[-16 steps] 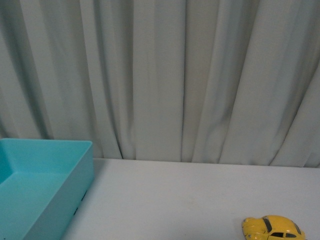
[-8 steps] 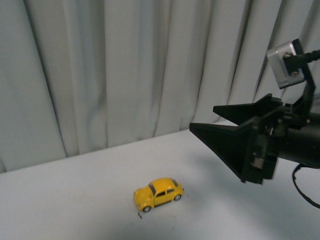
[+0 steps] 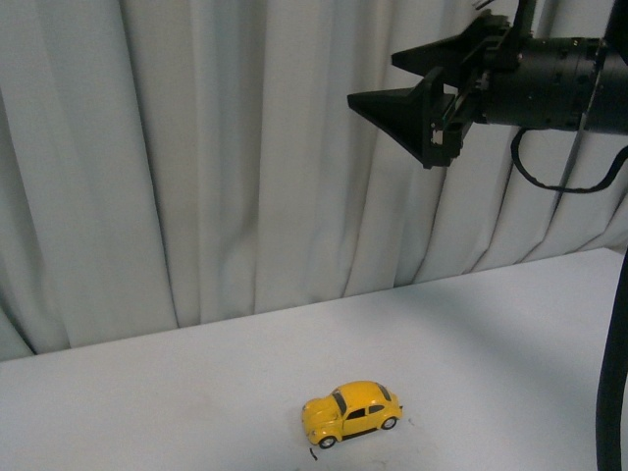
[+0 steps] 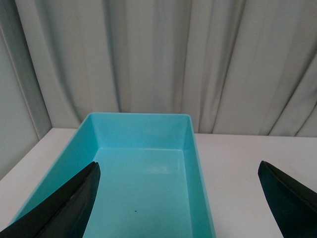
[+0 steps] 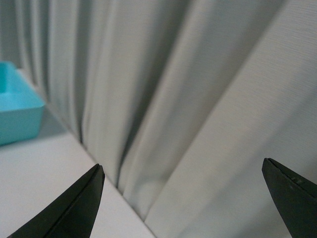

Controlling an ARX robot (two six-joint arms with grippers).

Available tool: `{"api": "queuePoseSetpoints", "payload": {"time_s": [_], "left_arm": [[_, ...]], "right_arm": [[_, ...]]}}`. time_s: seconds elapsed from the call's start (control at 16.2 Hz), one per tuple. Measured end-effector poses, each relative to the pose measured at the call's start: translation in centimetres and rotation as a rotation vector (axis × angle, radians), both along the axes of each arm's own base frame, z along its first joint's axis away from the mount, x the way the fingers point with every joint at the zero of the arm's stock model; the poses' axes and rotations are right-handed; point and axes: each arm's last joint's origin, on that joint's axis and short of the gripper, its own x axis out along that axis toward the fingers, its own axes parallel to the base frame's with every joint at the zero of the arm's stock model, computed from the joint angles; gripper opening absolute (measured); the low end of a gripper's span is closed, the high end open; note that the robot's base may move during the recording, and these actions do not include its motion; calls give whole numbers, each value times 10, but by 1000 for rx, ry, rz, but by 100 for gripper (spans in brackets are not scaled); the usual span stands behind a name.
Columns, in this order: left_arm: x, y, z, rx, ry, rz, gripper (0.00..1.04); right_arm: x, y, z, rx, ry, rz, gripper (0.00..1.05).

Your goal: Wind up and store yellow beetle toy

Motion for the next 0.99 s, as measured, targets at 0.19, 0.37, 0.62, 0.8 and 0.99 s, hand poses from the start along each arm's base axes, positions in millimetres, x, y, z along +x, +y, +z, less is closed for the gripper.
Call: {"api": "queuePoseSetpoints", "payload": {"time_s": [0.19, 0.37, 0.62, 0.8, 0.99], "left_arm": [[0, 0, 0, 0, 0, 0, 98], [0, 0, 0, 0, 0, 0, 98], [0, 0, 0, 0, 0, 0, 98], [0, 0, 0, 0, 0, 0, 98], [0, 0, 0, 0, 0, 0, 98]], "right_arm": [[38, 10, -11, -240, 137, 294, 98], [57, 9, -41, -449, 278, 405, 98], [58, 7, -50, -534, 362, 466, 98], [56, 6, -56, -578, 454, 516, 98], [49, 6, -65, -611, 552, 555, 98]]}}
